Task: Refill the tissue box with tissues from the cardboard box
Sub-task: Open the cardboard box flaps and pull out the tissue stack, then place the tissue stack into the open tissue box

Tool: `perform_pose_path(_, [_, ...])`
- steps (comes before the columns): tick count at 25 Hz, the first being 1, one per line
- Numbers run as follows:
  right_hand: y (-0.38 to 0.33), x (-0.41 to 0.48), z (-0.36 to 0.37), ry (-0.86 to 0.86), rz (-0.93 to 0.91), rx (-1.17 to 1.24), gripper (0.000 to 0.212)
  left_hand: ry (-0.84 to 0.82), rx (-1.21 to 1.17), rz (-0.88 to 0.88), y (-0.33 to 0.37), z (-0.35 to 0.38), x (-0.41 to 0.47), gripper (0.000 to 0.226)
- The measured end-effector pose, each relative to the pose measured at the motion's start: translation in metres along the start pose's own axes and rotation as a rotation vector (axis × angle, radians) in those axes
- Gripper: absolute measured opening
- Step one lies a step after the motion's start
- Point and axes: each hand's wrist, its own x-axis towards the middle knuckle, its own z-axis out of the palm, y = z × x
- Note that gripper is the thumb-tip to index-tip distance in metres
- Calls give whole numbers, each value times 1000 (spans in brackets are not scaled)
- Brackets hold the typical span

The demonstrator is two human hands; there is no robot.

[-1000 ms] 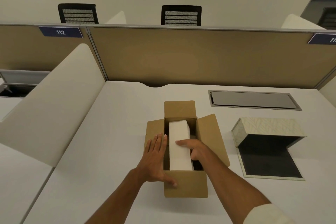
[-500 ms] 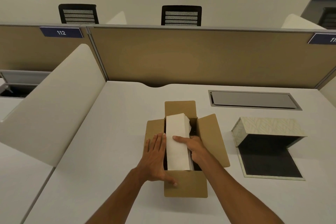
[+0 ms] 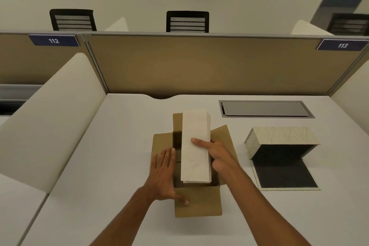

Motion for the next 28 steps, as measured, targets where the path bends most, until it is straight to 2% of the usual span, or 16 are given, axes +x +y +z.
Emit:
perform_pose_path(4, [-25, -16, -20, 14, -73, 117, 59, -4, 20, 12, -1, 0, 0, 161])
perform_pose_path(11, [-58, -38, -105, 70, -161, 348, 36, -12, 72, 20, 5, -9, 0, 158])
perform_pose_path(15, [-61, -45, -163, 108, -144, 468, 36, 67, -50, -5, 34, -26, 6, 151])
perform_pose_path(17, [-60, -47, -186, 116, -131, 503, 38, 182, -298, -49, 69, -37, 13, 139])
perform_pose_path(19, [-60, -50, -211, 118, -115, 535, 40, 252, -747, -112, 122, -47, 25, 129])
perform_pose_path(23, [-58, -53, -260, 103, -73, 604, 32, 162, -1464, -231, 234, -45, 56, 99])
perform_pose_path(25, [-56, -53, -282, 96, -50, 614, 34, 92, -1660, -329, 279, -35, 68, 96])
perform_pose_path(28, [-52, -53, -310, 98, -10, 607, 36, 18, -1794, -487, 333, -12, 79, 98])
